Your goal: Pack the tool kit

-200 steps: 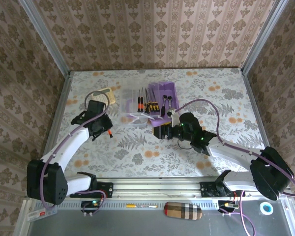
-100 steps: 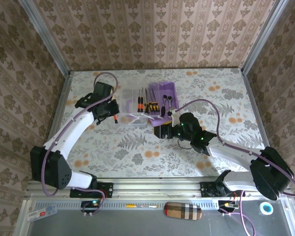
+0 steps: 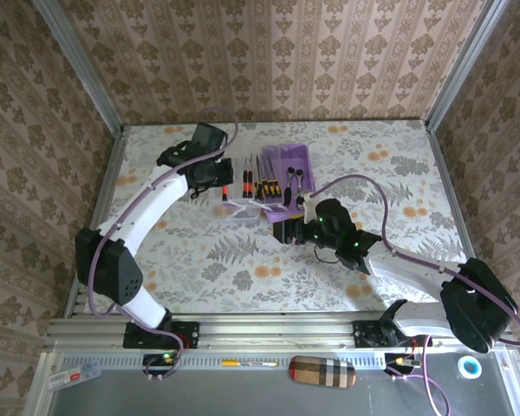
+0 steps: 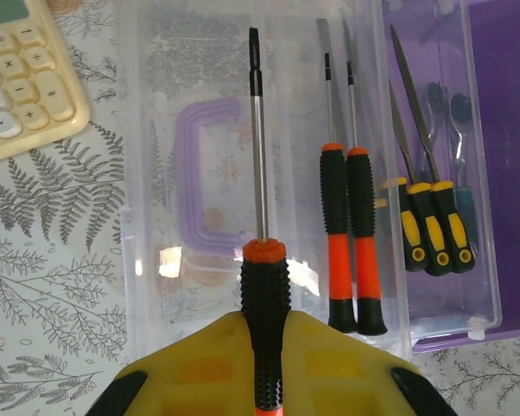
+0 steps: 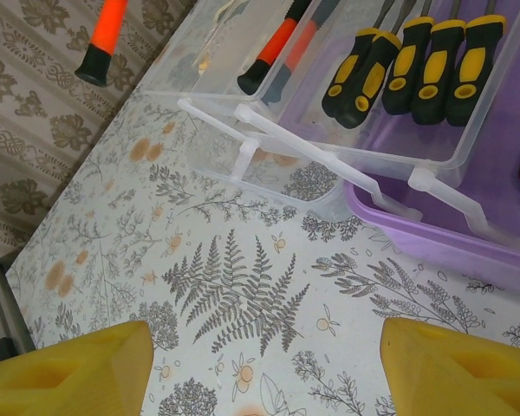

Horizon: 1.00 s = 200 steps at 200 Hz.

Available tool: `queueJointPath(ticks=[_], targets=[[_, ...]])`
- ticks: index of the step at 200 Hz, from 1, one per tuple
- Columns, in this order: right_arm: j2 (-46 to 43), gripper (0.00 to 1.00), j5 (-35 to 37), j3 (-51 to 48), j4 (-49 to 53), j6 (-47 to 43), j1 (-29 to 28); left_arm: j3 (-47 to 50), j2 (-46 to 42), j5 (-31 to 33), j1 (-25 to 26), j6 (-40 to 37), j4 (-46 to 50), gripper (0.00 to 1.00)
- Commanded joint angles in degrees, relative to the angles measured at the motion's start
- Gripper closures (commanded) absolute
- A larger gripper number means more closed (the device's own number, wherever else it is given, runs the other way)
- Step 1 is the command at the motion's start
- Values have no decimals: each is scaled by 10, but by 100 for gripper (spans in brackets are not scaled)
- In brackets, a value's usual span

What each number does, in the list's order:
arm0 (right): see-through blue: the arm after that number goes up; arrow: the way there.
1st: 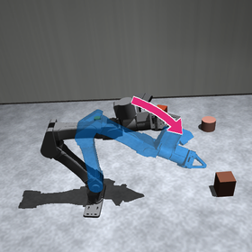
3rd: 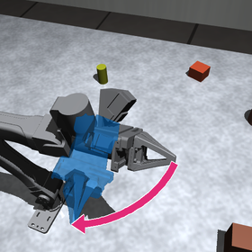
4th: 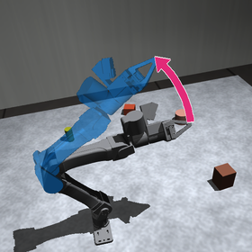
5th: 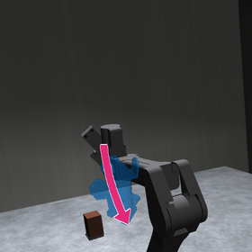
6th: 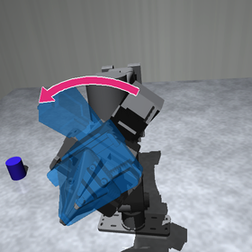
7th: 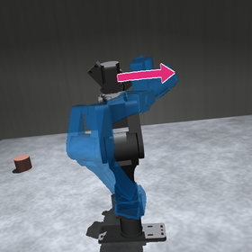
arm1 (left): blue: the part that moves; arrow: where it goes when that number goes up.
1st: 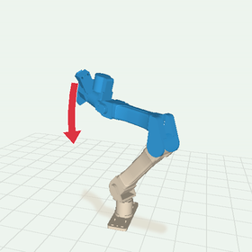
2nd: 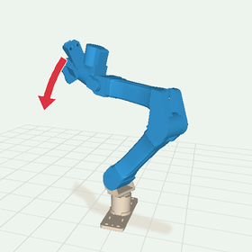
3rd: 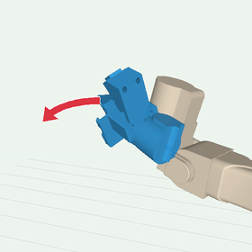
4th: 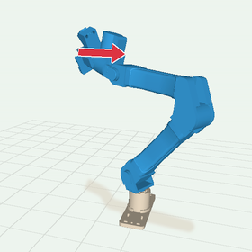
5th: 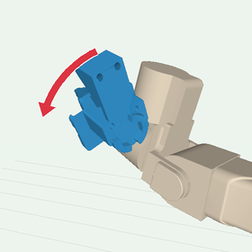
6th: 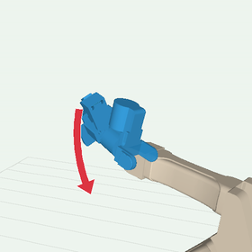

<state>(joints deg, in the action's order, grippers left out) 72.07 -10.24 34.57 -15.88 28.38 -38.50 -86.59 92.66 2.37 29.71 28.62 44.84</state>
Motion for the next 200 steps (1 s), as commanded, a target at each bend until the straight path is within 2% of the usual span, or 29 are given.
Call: queueJointPath(ticks=[1, 103, 200], targets=[[2, 28, 20, 2, 13, -11, 0, -38, 20, 6, 8, -24, 22, 88], [4, 28, 22, 4, 17, -15, 0, -94, 98, -6, 20, -62, 37, 89], [5, 28, 26, 5, 20, -17, 0, -133, 148, -14, 18, -63, 37, 89]])
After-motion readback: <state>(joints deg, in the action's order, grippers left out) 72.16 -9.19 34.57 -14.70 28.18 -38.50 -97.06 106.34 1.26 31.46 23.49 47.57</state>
